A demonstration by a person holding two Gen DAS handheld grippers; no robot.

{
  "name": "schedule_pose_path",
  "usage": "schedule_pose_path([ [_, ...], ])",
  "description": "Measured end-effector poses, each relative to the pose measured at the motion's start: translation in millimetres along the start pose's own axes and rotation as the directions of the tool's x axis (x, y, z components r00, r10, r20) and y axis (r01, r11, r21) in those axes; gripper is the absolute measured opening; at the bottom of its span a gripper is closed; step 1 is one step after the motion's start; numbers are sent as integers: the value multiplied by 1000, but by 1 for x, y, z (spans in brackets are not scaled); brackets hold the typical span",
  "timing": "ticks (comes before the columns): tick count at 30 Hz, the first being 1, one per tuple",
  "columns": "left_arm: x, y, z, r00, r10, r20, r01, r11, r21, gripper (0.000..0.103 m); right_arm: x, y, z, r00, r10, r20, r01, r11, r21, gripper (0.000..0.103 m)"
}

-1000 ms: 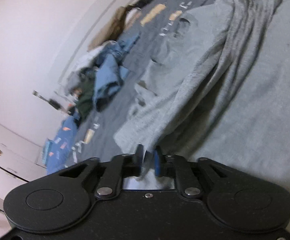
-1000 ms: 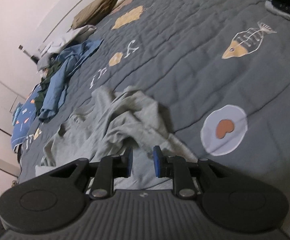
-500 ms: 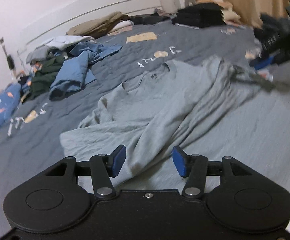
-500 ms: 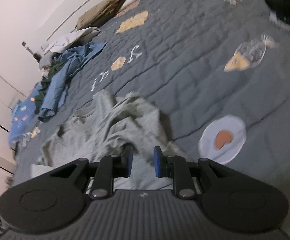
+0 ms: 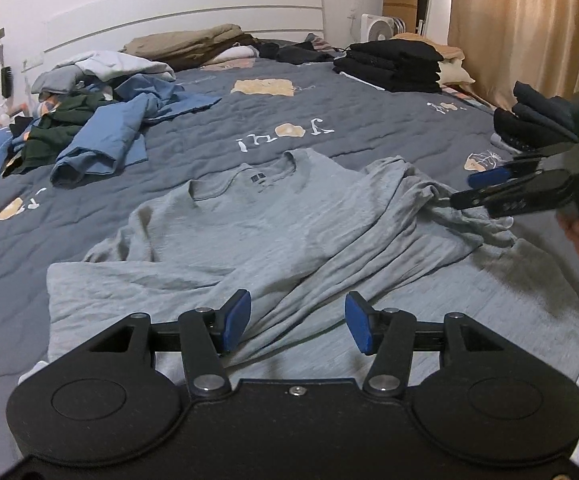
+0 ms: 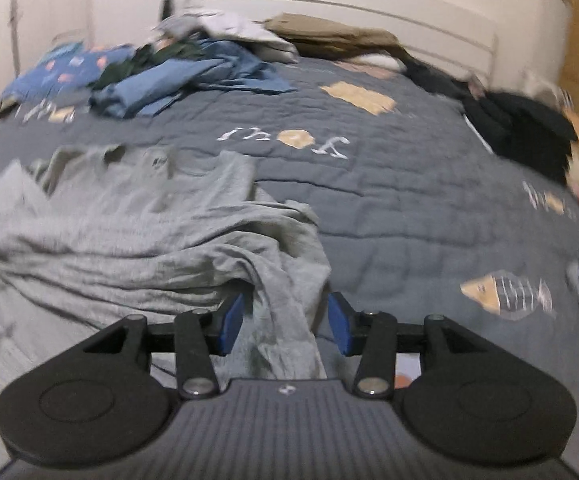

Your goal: Fold clothes

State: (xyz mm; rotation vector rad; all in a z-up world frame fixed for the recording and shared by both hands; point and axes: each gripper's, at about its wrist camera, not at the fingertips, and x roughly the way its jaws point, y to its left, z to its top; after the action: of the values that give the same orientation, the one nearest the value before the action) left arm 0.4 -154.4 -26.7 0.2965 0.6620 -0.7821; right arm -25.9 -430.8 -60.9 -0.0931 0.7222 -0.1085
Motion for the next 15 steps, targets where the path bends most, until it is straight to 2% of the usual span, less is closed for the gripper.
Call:
schedule_pose_path([
  [4,6,-6,1,1000,-6,-10,6,1000,8,52,6,8,-5,1000,23,19,-22,999,-34,45],
  [6,8,-8,0,1000,-7,-15,7,1000,15,53,5,9,-7,999,37,29,-36,998,-51,38],
  [8,9,-9,0,1000,-6,-19,6,1000,20,54,4,10,-9,998,52,39,-49,996,-68,5],
  [9,10,-9,-1,1000,-2,-19,2,1000,24,56,4,11,-10,997,58,42,-54,995,-80,2],
  [15,8,-5,0,1000,13,-16,-13,1000,13,57,-9,13,-17,994,104,-26,-107,969,-223,1],
])
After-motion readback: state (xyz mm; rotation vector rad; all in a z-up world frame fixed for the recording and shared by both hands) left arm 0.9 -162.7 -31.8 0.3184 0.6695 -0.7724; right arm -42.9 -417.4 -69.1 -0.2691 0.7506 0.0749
